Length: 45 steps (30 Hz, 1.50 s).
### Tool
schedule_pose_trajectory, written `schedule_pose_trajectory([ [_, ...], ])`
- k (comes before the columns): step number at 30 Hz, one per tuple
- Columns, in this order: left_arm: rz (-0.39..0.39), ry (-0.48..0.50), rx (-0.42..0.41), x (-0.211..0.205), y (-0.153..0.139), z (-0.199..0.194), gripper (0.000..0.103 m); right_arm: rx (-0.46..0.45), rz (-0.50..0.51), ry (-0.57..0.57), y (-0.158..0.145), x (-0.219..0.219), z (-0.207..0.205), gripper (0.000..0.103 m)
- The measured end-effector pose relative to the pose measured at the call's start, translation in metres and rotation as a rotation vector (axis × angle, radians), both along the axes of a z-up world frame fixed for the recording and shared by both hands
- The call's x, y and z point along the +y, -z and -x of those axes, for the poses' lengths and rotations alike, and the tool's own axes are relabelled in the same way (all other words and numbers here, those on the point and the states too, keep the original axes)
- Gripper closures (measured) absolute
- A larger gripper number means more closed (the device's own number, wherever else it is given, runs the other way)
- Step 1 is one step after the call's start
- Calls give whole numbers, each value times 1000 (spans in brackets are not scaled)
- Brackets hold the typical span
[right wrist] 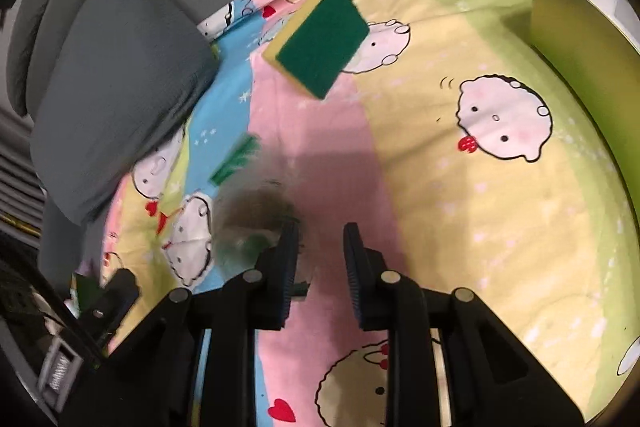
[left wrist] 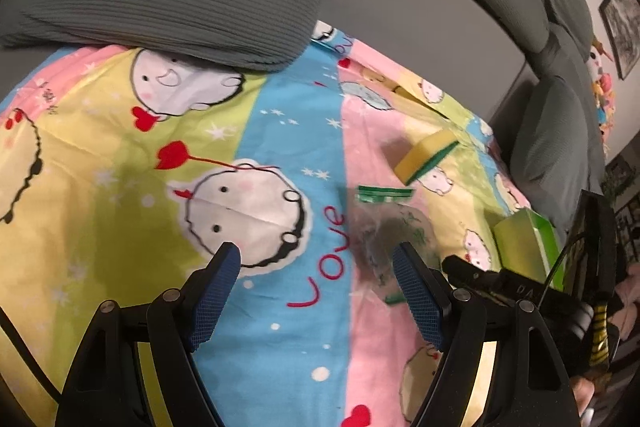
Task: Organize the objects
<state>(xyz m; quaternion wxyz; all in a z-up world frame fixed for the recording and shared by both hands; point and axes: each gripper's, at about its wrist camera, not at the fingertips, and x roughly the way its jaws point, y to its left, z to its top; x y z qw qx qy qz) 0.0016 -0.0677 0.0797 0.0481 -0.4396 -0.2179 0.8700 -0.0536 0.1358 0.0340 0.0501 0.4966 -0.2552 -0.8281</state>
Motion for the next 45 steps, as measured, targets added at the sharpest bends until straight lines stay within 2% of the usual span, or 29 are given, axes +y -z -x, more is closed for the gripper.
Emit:
schedule_pose_trajectory([
  [1, -9, 8, 1, 2, 0, 1, 24, 13, -5, 4, -3, 5, -2, 69],
  [5, -29, 28, 4, 8, 3, 8, 24, 83, -47, -13, -17, 5, -3, 60],
  [8, -25, 42, 8, 14, 4, 14, 24, 153, 69, -62, -30, 5, -6, 54],
  [10, -50, 56, 4, 17, 7, 17, 23, 203, 93, -96, -39, 1, -4, 33],
  [11, -76, 67, 3, 20, 9, 19, 20, 217, 75, -115, -43, -4, -3, 31],
  [13, -118, 89, 12, 27, 13, 23, 17, 229, 44, -151, -46, -13, 2, 30],
  [15, -114, 108, 3, 37, 19, 29, 17, 216, 81, -191, -39, -18, 10, 30],
  [17, -91, 131, -15, 46, 26, 37, 17, 153, 143, -202, -22, -21, 23, 31],
  [19, -99, 149, -33, 51, 33, 41, 17, 93, 147, -182, -9, -23, 31, 33],
  [23, -120, 172, -91, 58, 47, 47, 17, 46, 149, -212, 4, -27, 39, 34],
  [27, -102, 209, -119, 65, 57, 52, 17, 12, 127, -212, 14, -29, 41, 34],
  [31, -25, 242, -102, 74, 57, 52, 17, -37, 163, -210, 28, -26, 44, 36],
  [35, 3, 252, -84, 76, 57, 50, 20, -20, 207, -209, 34, -22, 41, 39],
  [36, 2, 260, -78, 76, 56, 51, 23, -17, 215, -207, 35, -23, 40, 41],
  [38, -18, 289, -70, 79, 54, 50, 35, -15, 241, -212, 36, -22, 40, 47],
  [42, -7, 288, -66, 81, 50, 49, 37, 0, 255, -206, 31, -23, 36, 51],
  [45, 26, 295, -32, 84, 39, 41, 38, 31, 276, -217, 22, -21, 30, 52],
])
